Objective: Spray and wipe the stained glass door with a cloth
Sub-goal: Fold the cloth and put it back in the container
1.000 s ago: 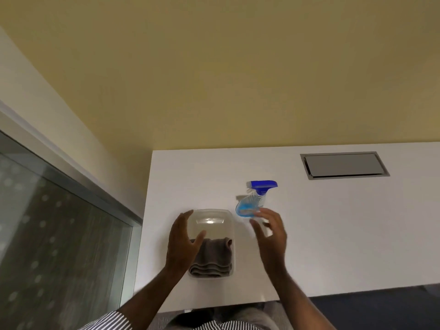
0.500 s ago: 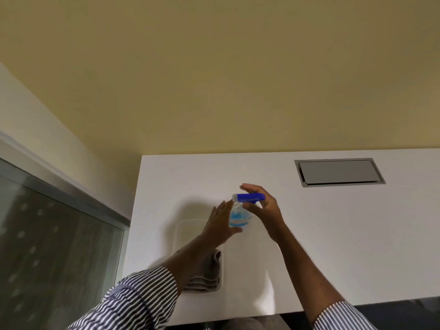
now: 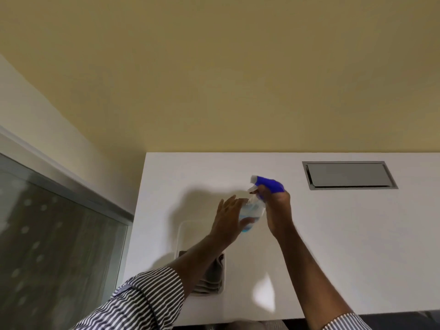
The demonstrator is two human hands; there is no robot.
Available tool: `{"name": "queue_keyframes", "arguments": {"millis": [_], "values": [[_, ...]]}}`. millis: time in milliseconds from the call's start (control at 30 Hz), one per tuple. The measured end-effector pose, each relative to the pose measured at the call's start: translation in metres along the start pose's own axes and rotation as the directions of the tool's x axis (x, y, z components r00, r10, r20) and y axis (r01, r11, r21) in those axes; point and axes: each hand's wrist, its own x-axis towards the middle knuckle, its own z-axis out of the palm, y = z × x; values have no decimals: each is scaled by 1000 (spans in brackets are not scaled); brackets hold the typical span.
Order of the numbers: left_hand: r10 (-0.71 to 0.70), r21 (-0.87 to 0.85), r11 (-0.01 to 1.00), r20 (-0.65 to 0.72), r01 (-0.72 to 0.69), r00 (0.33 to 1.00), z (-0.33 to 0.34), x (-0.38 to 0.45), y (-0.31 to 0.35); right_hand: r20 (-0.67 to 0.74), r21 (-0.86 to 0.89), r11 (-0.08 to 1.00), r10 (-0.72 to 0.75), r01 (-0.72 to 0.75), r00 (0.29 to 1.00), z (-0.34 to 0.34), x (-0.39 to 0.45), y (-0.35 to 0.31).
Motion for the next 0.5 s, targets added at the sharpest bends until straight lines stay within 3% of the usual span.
{"name": "queue_keyframes", "arguments": {"millis": [167, 500], "values": [[13, -102, 994, -103, -23, 995, -44, -18, 8, 46, 49, 997, -60, 58, 997, 26, -9, -41], [-48, -90, 995, -50, 44, 998, -104, -69, -49, 269, 6, 1000, -23, 23, 963, 94, -39, -25]]}}
